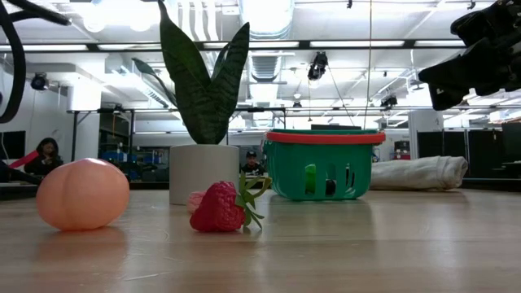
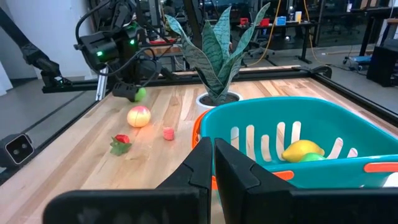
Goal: Build produce basket
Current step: Put the melon into the basket
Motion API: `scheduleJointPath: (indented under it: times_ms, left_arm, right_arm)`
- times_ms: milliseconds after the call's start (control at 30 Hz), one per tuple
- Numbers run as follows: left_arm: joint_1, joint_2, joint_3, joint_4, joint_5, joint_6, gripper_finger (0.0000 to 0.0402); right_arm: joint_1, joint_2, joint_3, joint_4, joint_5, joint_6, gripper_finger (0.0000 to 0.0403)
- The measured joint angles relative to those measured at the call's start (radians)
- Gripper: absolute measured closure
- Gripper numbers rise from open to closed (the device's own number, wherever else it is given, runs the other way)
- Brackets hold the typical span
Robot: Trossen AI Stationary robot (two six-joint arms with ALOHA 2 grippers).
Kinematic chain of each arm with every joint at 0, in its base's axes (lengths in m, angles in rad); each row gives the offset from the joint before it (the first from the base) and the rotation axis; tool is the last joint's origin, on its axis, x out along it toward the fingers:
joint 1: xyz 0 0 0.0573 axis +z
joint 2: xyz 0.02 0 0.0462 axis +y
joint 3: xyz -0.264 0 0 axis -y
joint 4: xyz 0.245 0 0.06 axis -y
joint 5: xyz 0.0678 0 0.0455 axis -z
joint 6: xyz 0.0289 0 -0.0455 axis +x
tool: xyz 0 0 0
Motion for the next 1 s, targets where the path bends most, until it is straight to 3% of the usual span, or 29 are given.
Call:
scheduleJointPath:
  times_ms: [333, 800, 1000]
  left_arm:
    - [0.0, -0.001, -0.005, 0.001, 0.005, 0.0, 0.0203]
    - [-0.004, -0.015, 0.003, -0.02, -0.008, 0.051, 0.0201]
    - [-0.015, -0.055, 0.003, -0.066, -0.147, 0.082, 0.0201]
  right_arm:
    - [0.0, 0.0, 0.0, 0.0, 0.0, 0.0, 0.0394]
    - [0.0, 0.0, 0.0, 0.0, 0.0, 0.0, 0.0394]
    - [0.0, 0.0, -0.001, 0.002, 0.0, 0.0, 0.0394]
